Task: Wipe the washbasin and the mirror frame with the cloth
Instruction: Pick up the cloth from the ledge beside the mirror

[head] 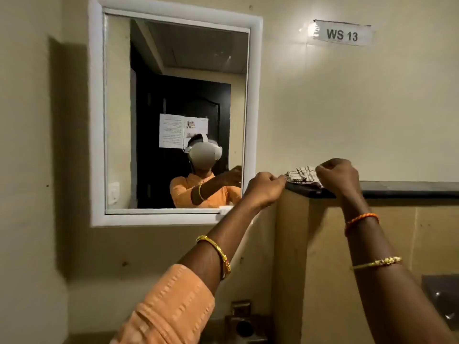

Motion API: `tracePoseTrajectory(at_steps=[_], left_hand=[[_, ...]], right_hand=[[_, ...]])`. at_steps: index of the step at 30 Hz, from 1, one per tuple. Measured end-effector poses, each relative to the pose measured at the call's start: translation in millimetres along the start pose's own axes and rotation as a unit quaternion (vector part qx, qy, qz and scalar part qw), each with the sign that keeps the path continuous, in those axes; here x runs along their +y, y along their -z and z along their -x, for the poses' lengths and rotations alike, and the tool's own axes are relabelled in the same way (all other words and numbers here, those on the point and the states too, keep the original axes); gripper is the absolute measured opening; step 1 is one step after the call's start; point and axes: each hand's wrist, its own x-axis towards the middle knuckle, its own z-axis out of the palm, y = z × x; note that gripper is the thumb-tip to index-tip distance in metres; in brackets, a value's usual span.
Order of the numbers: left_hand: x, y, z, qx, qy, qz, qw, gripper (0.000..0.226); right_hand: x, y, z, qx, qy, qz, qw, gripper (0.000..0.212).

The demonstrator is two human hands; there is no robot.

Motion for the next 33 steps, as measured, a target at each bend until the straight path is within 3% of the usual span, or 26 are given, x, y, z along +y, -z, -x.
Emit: tracePoseTrajectory(at_steps=[3,6,10,16,22,26,29,33], left_hand=[[2,-29,-30,-0.006,0.007,-0.039,0.999,0.033],[-2,-55,-63,-0.001,0.044,-0.058,0.997,0.057],[-7,-75,-93,0.027,0.083,-0.069,0.994,0.062],[-12,-82,-105,0.047,0.138,0.029,0.989,0.073],[11,-68,-86,0.032,0.11,0.136,0.984,0.046],[31,-47,-53,-0.012,0.093,0.214,0.972,0.032],[40,-24,-25,-0.018,0.051,0.268,0.962,0.019],[38,10,10,0.033,0.017,0.259,0.965,0.018]], right_hand=[[16,-2,-47,-0.04,-0.058,0.124,0.99,0.02],[31,-4,-80,-0.126,-0.071,0.159,0.977,0.032],[40,1,-106,-0.176,-0.068,0.144,0.971,0.045],[42,0,-122,-0.185,-0.069,0.012,0.98,0.024],[35,0,-119,-0.152,-0.055,-0.247,0.955,0.04],[23,14,-88,-0.149,-0.054,-0.343,0.926,0.039],[12,17,-52,-0.175,-0.038,-0.35,0.92,0.034],[1,4,3,-0.103,0.064,-0.242,0.963,0.037]])
